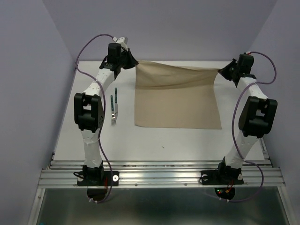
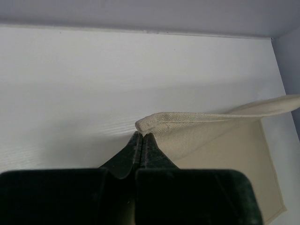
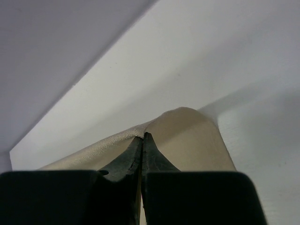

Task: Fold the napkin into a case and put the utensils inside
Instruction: Fold the rectangle-folded napkin at the center of the board.

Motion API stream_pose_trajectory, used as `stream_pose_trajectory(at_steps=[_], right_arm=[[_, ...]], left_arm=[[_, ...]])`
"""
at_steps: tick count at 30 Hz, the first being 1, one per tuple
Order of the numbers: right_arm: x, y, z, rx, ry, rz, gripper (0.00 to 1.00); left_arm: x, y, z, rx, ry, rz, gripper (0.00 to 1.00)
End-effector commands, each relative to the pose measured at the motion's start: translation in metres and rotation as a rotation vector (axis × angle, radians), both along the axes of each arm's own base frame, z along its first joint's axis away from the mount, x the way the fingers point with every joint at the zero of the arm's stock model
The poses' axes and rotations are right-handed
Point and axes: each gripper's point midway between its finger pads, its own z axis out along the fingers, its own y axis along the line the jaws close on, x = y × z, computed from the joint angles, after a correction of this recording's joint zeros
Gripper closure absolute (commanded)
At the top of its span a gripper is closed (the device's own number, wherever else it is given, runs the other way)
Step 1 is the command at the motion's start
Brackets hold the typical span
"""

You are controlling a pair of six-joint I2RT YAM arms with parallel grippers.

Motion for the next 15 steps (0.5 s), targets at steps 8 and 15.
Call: stream_pose_trajectory(at_steps=[8, 15], right_arm=[[0.054, -0.010, 0.014, 0.052, -0.132, 0.020, 0.99], [0.012, -0.002, 0.004, 0.046, -0.076, 0.017, 0.99]], left_arm=[[0.055, -0.007, 0.012, 0.005, -0.107, -0.027, 1.00], [0.030, 0.002, 0.003, 0.044, -0.074, -0.021, 1.00]])
